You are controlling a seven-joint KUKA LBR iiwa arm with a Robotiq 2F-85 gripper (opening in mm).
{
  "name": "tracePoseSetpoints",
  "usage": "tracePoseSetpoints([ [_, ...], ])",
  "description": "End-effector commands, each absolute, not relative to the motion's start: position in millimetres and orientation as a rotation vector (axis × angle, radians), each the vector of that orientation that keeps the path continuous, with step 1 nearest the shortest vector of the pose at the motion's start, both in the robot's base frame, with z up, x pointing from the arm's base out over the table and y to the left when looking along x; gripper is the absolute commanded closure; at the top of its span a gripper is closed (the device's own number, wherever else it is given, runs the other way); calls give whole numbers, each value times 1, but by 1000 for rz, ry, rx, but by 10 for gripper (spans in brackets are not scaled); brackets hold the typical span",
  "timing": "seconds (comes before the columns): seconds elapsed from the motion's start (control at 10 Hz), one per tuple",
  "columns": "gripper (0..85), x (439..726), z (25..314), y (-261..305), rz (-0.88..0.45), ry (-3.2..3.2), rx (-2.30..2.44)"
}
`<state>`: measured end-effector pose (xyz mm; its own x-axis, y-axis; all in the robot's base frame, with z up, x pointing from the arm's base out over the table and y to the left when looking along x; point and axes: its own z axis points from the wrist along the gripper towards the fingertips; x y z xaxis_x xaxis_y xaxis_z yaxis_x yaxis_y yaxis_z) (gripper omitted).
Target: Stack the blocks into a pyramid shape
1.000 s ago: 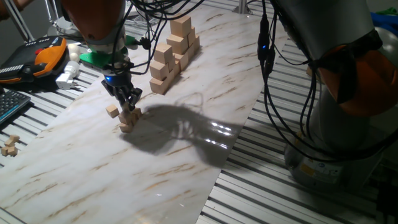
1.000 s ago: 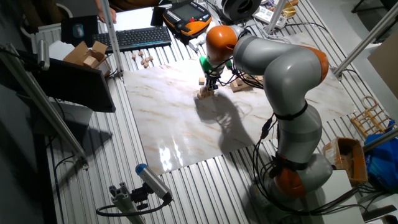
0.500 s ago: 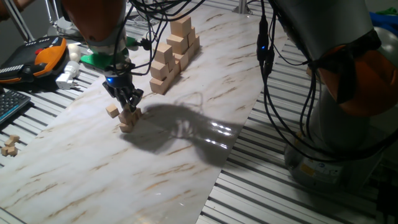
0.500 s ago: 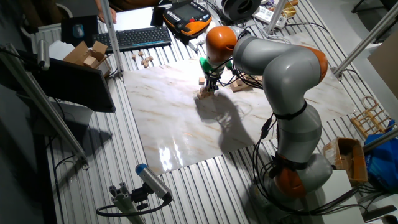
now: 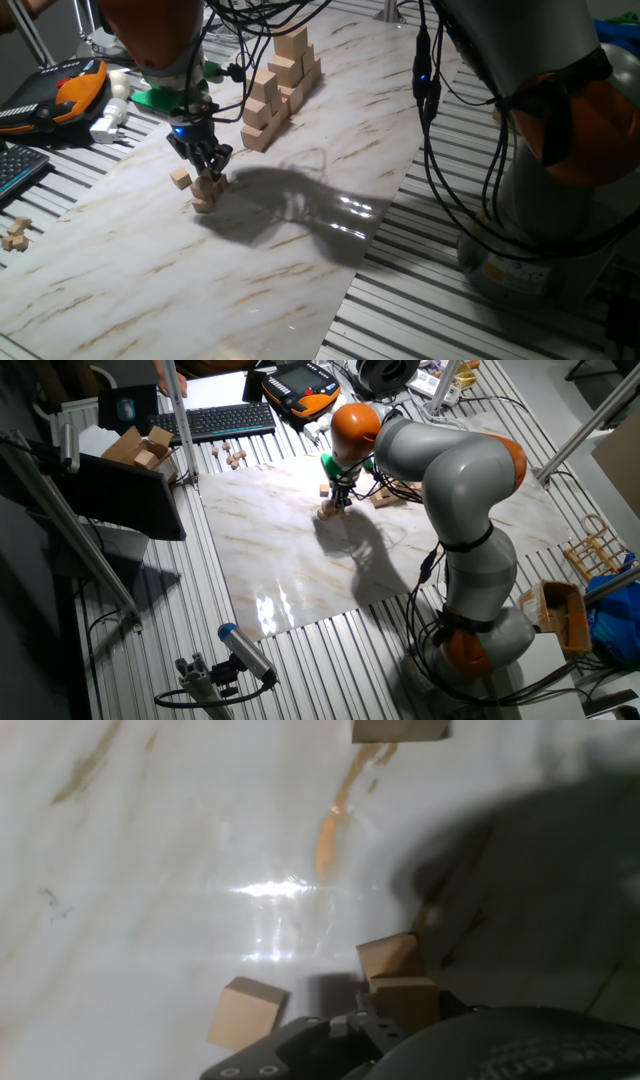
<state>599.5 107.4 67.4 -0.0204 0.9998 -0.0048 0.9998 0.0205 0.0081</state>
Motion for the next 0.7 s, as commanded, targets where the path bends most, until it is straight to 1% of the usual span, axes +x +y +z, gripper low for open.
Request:
tracePoseSetpoints([
  [0.0, 850, 599, 67, 107, 0, 2251, 2182],
  [0.2, 850, 599, 65, 109, -8, 2250, 2184],
  [0.3, 680, 598, 64, 110, -12, 2240, 2191],
  [0.5, 680, 598, 63, 112, -10, 2218, 2203],
  [0.6, 510, 598, 63, 112, -8, 2215, 2204],
])
